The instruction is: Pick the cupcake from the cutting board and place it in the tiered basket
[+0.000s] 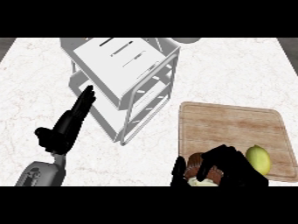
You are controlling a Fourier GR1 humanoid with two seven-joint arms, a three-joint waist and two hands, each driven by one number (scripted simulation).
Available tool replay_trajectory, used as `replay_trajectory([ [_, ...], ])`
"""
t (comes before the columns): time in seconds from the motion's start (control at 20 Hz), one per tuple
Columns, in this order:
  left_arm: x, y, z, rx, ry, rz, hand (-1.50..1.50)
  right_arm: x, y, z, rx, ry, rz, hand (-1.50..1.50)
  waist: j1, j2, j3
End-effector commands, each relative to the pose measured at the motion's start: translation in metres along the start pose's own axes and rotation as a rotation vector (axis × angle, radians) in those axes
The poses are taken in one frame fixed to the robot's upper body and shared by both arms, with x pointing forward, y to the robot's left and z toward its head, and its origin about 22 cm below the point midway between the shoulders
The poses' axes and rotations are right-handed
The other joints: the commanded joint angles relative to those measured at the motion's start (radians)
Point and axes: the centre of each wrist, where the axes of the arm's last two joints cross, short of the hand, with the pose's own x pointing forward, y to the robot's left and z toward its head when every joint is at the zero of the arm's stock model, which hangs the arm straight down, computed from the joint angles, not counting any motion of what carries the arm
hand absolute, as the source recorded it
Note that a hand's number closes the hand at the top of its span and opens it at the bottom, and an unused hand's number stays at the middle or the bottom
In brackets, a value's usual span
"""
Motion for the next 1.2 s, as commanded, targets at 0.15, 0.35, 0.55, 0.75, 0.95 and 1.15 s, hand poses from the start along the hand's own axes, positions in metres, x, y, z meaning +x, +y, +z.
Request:
replay_trajectory([
  [0.15,-0.009,-0.005,0.006,-0.031,0.042,-0.002,0.00,0.030,-0.012,-0.033,-0.021,0.207,-0.078,1.50,0.046,0.013,-0.006],
  [0.35,0.007,-0.009,-0.015,-0.047,0.026,-0.016,0.00,0.044,-0.005,-0.056,0.003,0.221,-0.093,1.50,0.045,0.018,-0.004],
  [0.55,0.002,-0.013,-0.011,-0.078,0.024,-0.004,0.00,0.064,0.005,-0.088,0.015,0.228,-0.115,1.50,0.078,0.022,-0.004],
  [0.75,0.001,-0.031,-0.017,-0.092,0.019,0.009,0.00,0.082,0.016,-0.125,0.069,0.256,-0.099,1.50,0.086,0.027,-0.004],
  [0.95,-0.001,-0.026,-0.018,-0.094,0.031,0.002,0.00,0.109,0.030,-0.149,0.108,0.259,-0.068,1.50,0.096,0.026,-0.004],
  [1.15,-0.001,-0.020,-0.019,-0.106,0.012,-0.002,0.00,0.129,0.039,-0.178,0.121,0.278,-0.098,1.50,0.106,0.029,-0.004],
])
